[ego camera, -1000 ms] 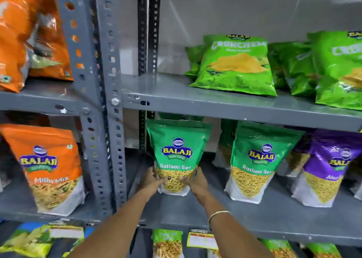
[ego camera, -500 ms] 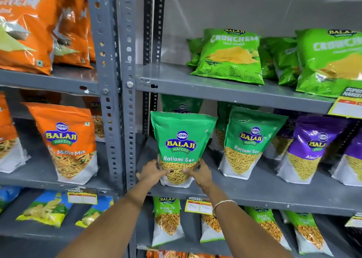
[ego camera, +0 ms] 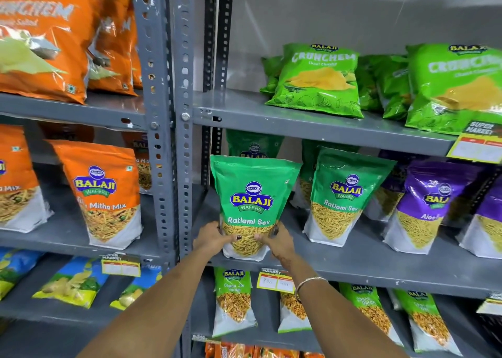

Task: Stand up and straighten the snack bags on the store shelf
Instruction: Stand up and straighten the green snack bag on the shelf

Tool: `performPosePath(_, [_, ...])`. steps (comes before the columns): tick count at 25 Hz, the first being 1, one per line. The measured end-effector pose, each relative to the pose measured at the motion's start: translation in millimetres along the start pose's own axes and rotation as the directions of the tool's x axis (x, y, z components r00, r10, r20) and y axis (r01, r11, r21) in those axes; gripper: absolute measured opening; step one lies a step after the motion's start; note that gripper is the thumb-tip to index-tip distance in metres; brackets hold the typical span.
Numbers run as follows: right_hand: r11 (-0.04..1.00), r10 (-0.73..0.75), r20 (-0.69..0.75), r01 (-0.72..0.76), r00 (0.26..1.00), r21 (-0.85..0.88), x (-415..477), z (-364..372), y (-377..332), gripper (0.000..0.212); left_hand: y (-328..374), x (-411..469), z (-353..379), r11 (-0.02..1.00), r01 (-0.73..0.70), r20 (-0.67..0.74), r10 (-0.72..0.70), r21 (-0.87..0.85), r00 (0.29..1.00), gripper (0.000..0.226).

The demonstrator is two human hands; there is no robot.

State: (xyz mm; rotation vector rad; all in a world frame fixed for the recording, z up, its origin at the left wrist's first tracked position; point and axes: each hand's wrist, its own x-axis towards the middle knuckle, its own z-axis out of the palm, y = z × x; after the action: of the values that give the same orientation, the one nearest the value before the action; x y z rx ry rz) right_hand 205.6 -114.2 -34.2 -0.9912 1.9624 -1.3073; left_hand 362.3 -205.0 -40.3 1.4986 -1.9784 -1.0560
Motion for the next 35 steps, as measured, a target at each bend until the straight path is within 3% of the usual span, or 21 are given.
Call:
performPosePath(6, [1.000, 0.010, 0.007, -0.010, 1.000, -0.027, 0, 1, 2, 0.072, 1, 2, -1, 1.000, 0.006, 0.048, -0.005, -0.020, 0.999, 0.050])
performPosePath(9, [1.000, 0.026, 0.067, -0.026, 0.997, -0.008, 1, -2, 1, 0.079, 15, -2, -9, 0.989, 0.047, 0.258, -0.083, 0.141, 0.963, 0.058])
performPosePath(11, [0.997, 0.065, 0.083, -0.061, 0.994, -0.056, 2, -9, 4, 0.091, 30, -7, -11, 0.912, 0.169, 0.441, -0.336, 0.374, 0.832, 0.066])
performPosePath(13, [0.987, 0.101, 0.035, -0.096, 0.994, -0.128, 4, -23, 13, 0.099, 48, -12, -5, 0.802, 0.196, 0.524, -0.531, 0.564, 0.666, 0.065])
performPosePath(15, [0.975, 0.139, -0.079, -0.150, 0.987, -0.164, 9, -49, 24, 0.095, 72, -15, 13, 0.788, 0.134, 0.602, -0.556, 0.601, 0.573, 0.051])
performPosePath(16, [0.966, 0.168, -0.140, -0.191, 0.976, -0.173, 13, -67, 30, 0.092, 87, -16, 27, 0.808, 0.101, 0.637, -0.528, 0.580, 0.563, 0.047])
performPosePath(17, [0.953, 0.207, -0.199, -0.243, 0.958, -0.178, 17, -85, 36, 0.090, 100, -17, 42, 0.846, 0.075, 0.664, -0.466, 0.528, 0.584, 0.046])
performPosePath(19, [0.926, 0.268, -0.316, -0.334, 0.910, -0.175, 28, -124, 46, 0.092, 122, -11, 75, 0.940, 0.039, 0.653, -0.265, 0.340, 0.710, 0.059])
performPosePath(21, [0.927, 0.251, -0.383, -0.335, 0.889, -0.169, 42, -162, 54, 0.097, 141, 0, 110, 0.994, 0.011, 0.526, -0.068, 0.111, 0.848, 0.070])
performPosePath(23, [0.952, 0.183, -0.374, -0.259, 0.909, -0.163, 66, -195, 63, 0.107, 159, 12, 142, 0.996, -0.009, 0.386, 0.044, -0.092, 0.922, 0.075])
performPosePath(25, [0.986, 0.129, -0.255, -0.152, 0.958, -0.073, 93, -221, 71, 0.110, 174, 26, 166, 0.970, -0.021, 0.282, 0.091, -0.243, 0.955, 0.072])
performPosePath(27, [0.988, 0.106, -0.024, -0.102, 0.994, 0.115, 117, -235, 80, 0.095, 183, 39, 187, 0.945, -0.014, 0.198, 0.084, -0.327, 0.977, 0.068])
performPosePath(29, [0.977, 0.079, 0.120, -0.101, 0.990, 0.188, 126, -238, 85, 0.078, 183, 44, 200, 0.937, 0.012, 0.170, 0.051, -0.349, 0.984, 0.064])
performPosePath(35, [0.980, 0.019, 0.095, -0.037, 0.995, 0.194, 120, -240, 92, 0.071, 180, 30, 209, 0.940, 0.033, 0.071, -0.009, -0.339, 0.997, 0.065])
